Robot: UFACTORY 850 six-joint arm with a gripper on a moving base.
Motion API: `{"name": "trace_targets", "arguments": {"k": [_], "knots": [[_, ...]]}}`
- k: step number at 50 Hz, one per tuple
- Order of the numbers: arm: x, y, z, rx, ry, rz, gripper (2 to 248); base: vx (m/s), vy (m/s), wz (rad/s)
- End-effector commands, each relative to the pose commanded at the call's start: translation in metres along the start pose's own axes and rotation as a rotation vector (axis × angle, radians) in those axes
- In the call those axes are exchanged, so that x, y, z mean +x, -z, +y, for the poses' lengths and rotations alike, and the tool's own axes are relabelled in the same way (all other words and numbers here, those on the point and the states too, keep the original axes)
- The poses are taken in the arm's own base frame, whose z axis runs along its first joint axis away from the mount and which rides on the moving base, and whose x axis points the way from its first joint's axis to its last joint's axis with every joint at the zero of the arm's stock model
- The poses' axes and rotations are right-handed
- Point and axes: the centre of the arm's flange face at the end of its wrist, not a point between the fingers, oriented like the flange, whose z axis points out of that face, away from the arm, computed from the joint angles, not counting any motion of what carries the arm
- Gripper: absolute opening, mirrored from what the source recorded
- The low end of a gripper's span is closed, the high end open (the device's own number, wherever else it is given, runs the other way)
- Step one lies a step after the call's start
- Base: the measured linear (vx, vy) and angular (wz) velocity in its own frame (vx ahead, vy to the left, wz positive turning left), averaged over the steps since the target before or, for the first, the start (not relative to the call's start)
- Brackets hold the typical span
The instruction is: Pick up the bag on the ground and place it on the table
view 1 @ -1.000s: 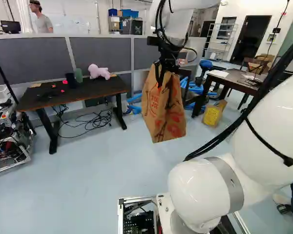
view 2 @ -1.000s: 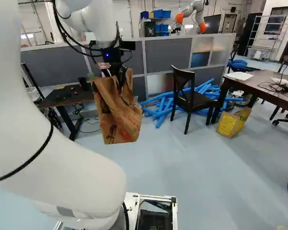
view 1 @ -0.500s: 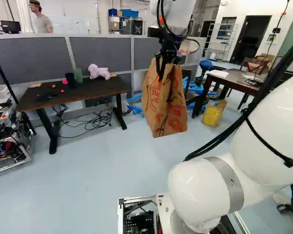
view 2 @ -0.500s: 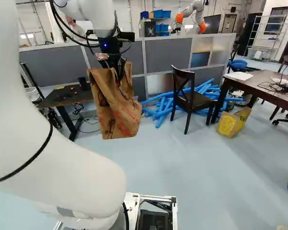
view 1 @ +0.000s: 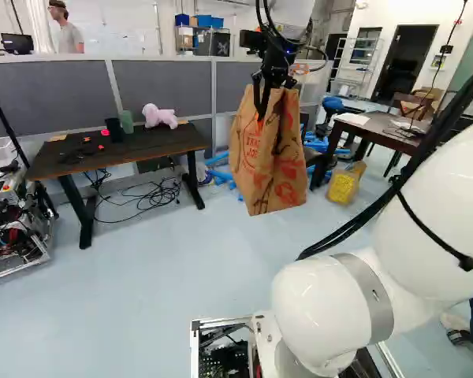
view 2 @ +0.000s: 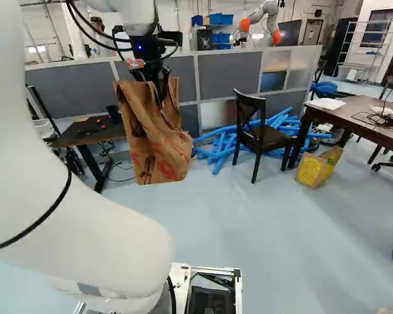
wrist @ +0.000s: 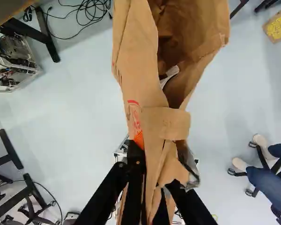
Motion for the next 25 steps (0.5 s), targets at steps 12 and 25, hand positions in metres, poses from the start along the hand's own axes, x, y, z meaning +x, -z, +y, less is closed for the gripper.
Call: {"name": "trace_targets", "arguments": {"k": [12,25], "knots": [[-0.0001,0.0007,0.0,0.0,0.0,-0.002,21,0.0,0.0,0.0],[-0.0001,0.0007,0.0,0.0,0.0,-0.002,21,0.04,-0.008,-0.012]]}}
